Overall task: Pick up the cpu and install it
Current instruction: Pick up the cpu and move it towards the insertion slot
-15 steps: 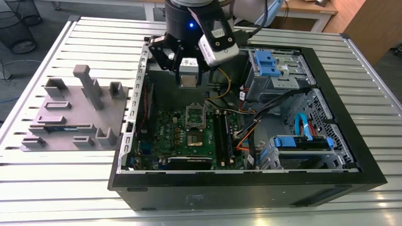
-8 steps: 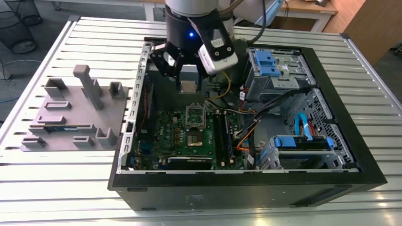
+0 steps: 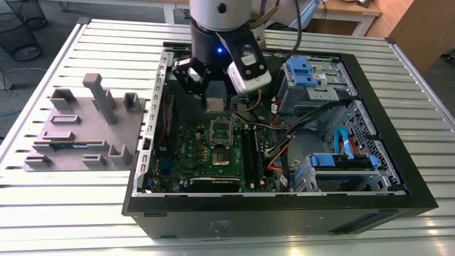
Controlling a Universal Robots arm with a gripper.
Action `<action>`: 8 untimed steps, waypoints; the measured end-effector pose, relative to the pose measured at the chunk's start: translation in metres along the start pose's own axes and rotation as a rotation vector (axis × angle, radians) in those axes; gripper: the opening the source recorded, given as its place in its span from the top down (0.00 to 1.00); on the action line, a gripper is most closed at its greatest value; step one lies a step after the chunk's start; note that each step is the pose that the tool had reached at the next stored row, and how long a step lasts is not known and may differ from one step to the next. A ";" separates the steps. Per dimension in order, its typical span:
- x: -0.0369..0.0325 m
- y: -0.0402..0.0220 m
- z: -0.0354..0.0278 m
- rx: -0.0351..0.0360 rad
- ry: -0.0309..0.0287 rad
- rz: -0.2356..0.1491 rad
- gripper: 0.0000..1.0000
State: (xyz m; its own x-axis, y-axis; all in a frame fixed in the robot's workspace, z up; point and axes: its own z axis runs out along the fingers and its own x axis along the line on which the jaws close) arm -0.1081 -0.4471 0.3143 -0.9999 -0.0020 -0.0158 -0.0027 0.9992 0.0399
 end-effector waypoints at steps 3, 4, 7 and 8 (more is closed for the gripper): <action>-0.0034 -0.0021 0.0033 0.0000 0.0002 0.000 0.53; -0.0045 -0.0031 0.0043 0.0001 0.0003 0.000 0.53; -0.0071 -0.0073 0.0076 0.0000 0.0004 0.000 0.53; -0.0078 -0.0089 0.0087 0.0000 0.0004 0.000 0.53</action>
State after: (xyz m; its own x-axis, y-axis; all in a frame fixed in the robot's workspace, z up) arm -0.1002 -0.4556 0.3054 -0.9999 -0.0020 -0.0154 -0.0026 0.9992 0.0399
